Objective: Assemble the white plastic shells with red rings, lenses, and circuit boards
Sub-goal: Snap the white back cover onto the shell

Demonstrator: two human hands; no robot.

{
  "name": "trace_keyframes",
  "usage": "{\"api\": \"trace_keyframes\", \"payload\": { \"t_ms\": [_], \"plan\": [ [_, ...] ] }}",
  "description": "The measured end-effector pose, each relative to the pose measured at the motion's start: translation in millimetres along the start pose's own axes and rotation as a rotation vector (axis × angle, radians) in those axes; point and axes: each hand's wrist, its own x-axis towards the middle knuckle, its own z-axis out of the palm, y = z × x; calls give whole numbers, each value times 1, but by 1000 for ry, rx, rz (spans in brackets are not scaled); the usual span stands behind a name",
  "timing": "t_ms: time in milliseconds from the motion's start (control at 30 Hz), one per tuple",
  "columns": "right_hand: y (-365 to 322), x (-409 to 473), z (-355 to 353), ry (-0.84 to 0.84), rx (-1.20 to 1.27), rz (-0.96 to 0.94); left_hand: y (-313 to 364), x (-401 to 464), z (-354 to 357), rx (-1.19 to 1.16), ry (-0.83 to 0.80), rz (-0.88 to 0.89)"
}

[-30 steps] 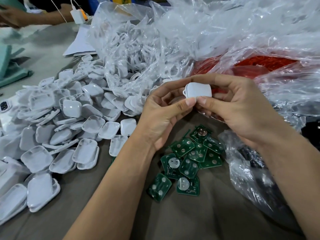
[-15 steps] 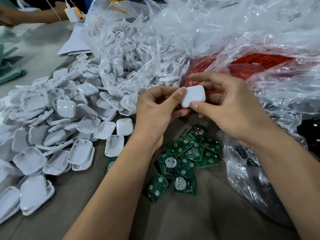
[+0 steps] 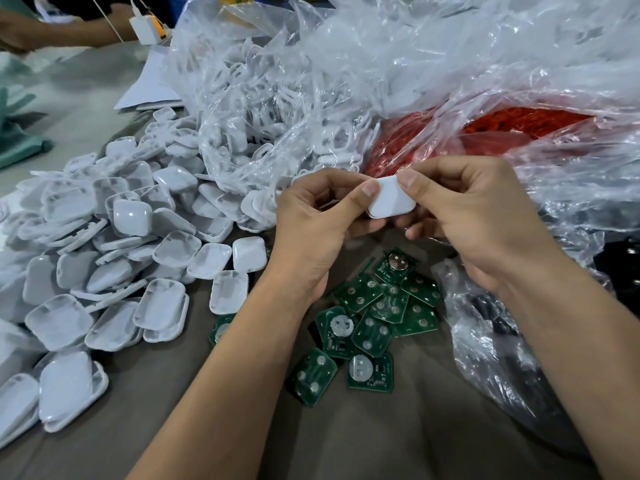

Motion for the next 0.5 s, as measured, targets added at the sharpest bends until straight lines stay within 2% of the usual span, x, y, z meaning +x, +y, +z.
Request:
{"api": "trace_keyframes", "payload": {
  "t_ms": [267,500],
  "plan": [
    [-3,-3,5,1,56,-43,7,-3,0,-94,4,-144],
    [-6,-5,8,6,63,-18,6,-4,1,-48,34,-152]
  ]
}}
